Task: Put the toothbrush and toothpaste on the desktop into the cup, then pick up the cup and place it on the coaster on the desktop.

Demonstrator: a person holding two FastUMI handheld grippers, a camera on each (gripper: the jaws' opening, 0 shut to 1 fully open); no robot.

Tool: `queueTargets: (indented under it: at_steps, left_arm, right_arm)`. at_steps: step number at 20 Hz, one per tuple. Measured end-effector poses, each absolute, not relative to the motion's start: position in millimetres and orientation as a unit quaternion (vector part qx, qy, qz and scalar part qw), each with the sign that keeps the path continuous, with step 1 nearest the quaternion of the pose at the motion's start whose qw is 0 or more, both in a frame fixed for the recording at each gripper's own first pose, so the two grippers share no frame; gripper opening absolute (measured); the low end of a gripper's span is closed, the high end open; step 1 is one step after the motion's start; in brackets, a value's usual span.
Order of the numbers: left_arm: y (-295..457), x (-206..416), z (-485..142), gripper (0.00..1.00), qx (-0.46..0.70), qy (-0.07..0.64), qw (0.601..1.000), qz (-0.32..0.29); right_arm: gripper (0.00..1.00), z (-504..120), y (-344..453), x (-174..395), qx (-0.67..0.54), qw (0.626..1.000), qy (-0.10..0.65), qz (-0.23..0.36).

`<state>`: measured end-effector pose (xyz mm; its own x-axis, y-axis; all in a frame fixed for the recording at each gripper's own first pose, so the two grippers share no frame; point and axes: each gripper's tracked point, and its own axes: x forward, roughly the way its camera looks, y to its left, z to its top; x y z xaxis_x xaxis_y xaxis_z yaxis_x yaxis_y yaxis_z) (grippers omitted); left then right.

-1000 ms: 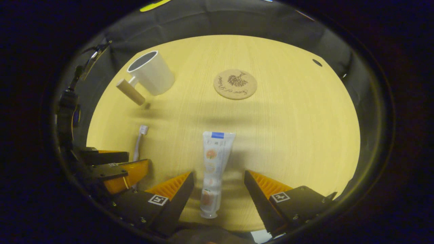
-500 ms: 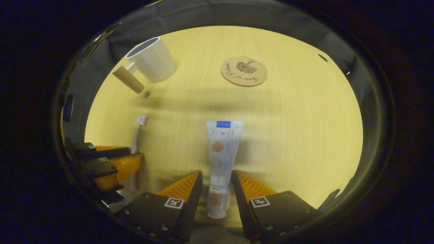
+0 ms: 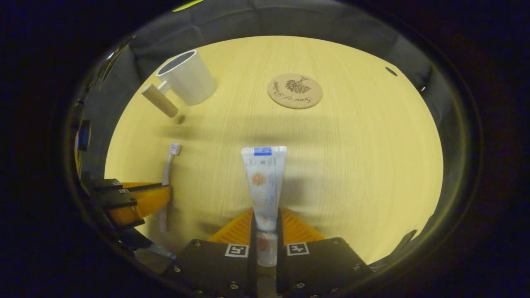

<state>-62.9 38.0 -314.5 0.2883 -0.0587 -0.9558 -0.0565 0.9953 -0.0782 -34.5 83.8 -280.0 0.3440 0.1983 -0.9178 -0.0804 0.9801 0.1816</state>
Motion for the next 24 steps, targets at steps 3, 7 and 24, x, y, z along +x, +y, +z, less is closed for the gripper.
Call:
queueTargets:
  at_steps: [3,7,24]
  left_arm:
    - [38.8,-63.0,-310.6,0.08,-0.071,0.585,0.808,-0.002]
    - [36.2,-66.7,-295.1,0.08,-0.100,0.556,0.825,0.002]
    - [20.7,-37.1,-145.4,0.07,-0.116,0.298,0.947,-0.017]
  right_arm:
    - [0.18,-268.8,84.0,-33.2,0.059,0.831,0.546,0.088]
    - [0.18,-248.6,76.8,-29.3,0.059,0.856,0.506,0.090]
    - [0.18,-171.0,65.6,-26.2,0.068,0.923,0.355,0.128]
